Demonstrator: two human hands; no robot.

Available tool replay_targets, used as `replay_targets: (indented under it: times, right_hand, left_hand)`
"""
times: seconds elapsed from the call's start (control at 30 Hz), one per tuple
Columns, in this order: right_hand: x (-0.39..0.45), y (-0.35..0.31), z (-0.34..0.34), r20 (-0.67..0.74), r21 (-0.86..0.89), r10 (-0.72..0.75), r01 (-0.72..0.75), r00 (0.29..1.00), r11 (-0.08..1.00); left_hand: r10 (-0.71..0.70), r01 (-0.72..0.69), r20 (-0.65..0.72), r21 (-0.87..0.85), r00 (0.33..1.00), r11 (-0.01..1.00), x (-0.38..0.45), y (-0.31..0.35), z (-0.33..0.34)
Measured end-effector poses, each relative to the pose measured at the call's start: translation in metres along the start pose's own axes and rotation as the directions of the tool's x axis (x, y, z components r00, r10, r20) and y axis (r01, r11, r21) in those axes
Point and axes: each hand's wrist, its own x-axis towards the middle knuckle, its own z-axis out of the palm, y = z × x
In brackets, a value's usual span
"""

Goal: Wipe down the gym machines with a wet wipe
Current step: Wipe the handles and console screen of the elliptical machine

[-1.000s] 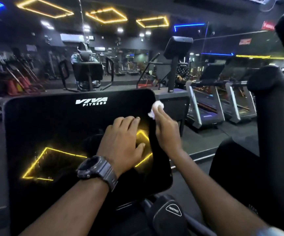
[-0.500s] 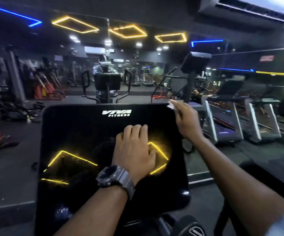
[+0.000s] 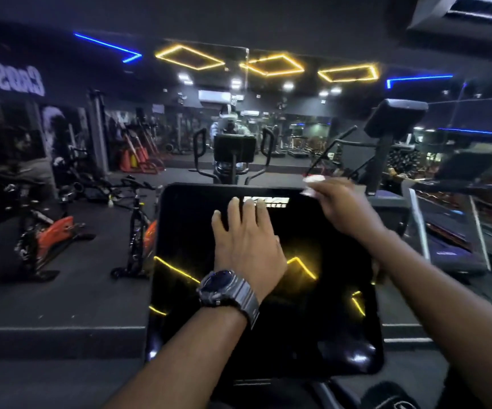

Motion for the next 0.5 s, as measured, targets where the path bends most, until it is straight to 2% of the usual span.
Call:
replay_targets:
  times: [0.1, 0.2, 0.27, 0.33, 0.4, 0.5]
  right_hand:
    - [-0.001, -0.002, -0.002, -0.052, -0.019, 0.075, -0.076, 0.996, 0.997]
    - [0.031, -0.070, 0.027, 0.023, 0.045, -0.110, 0.109, 0.994, 0.993]
    - [0.050, -0.119, 0.047, 0.054, 0.064, -0.249, 0.246, 0.967, 0.967]
    - [0.056, -0.139, 0.051, 0.066, 0.062, -0.282, 0.279, 0.957, 0.958]
    - [0.051, -0.126, 0.045, 0.076, 0.083, -0.239, 0.232, 0.968, 0.969]
    - [0.039, -0.096, 0.029, 0.046, 0.053, -0.031, 0.028, 0.998, 0.998]
  left_hand:
    - [0.066, -0.066, 0.017, 0.032, 0.998, 0.997, 0.000, -0.039, -0.009]
    - [0.059, -0.061, 0.057, 0.044, 0.997, 0.997, 0.002, -0.066, -0.013]
    - [0.080, -0.085, 0.067, 0.075, 0.995, 0.994, 0.002, -0.080, -0.017]
    - [0.120, -0.128, 0.074, 0.124, 0.990, 0.984, 0.002, -0.096, -0.023]
    - [0.135, -0.148, 0.091, 0.156, 0.987, 0.977, 0.001, -0.114, -0.029]
    - [0.134, -0.151, 0.114, 0.152, 0.984, 0.977, 0.000, -0.127, -0.035]
